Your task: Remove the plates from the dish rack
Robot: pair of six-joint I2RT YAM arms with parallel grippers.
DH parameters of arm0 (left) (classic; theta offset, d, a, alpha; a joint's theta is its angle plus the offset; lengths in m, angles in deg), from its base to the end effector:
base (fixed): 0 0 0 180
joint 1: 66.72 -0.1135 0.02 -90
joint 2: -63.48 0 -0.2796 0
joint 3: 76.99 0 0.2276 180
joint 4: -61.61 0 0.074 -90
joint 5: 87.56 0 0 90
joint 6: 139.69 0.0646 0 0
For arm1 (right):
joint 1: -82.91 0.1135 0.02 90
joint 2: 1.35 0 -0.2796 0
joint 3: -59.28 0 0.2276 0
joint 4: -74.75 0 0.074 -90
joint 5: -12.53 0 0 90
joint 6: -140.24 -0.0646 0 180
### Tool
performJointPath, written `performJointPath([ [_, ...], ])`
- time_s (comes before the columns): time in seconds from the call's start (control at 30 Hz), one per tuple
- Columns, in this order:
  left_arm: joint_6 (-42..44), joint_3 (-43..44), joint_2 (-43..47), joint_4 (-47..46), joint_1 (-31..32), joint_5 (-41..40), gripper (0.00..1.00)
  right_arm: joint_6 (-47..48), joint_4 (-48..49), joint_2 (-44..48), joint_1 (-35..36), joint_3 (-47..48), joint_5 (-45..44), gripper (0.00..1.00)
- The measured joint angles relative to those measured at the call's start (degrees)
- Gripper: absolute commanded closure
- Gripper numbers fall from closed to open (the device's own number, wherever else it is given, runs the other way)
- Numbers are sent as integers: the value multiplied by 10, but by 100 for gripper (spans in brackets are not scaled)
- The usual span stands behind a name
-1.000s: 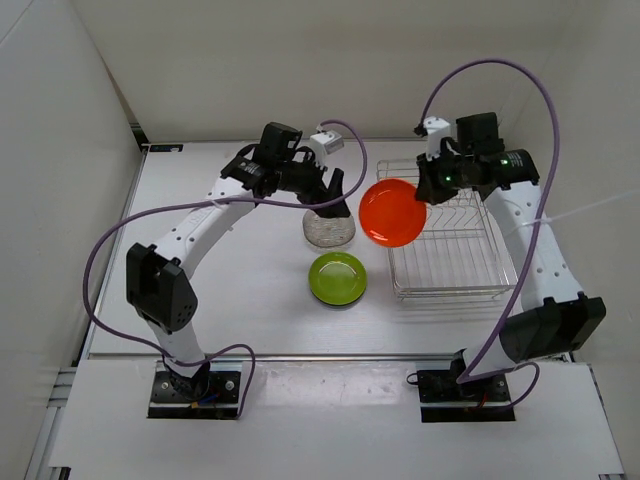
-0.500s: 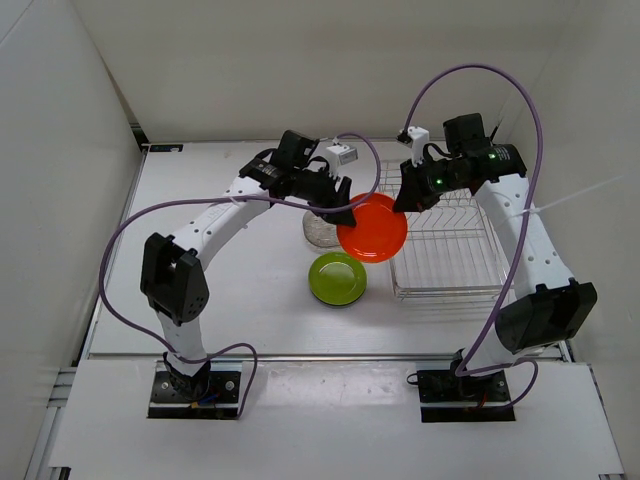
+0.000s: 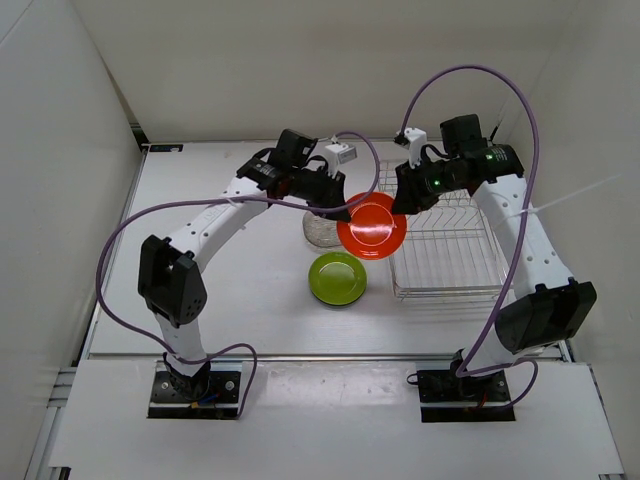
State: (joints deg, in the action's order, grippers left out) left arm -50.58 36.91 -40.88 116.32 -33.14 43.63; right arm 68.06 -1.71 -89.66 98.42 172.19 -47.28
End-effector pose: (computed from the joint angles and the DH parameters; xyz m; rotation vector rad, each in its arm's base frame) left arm 0.3099 -0.2568 0.3351 1.0164 2.1642 -1.1368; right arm 0.2793 0.1112 0.3856 -0.9019 2.2331 0.6300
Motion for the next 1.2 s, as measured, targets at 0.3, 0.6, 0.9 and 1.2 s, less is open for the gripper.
performJointPath([
  [0.3,54,-90,14,-9,0,-58,89,-11,7,8,3,-23,-18,0],
  [0.6,143,-132,-14,27,0,-117,89,-11,17,38,4,-43,-34,0],
  [0.9,171,-105,-82,69,1,-123,84,-11,22,63,4,-57,-36,0],
  [1.2,187,-104,-82,73,7,-139,58,-11,22,65,4,-57,-37,0],
])
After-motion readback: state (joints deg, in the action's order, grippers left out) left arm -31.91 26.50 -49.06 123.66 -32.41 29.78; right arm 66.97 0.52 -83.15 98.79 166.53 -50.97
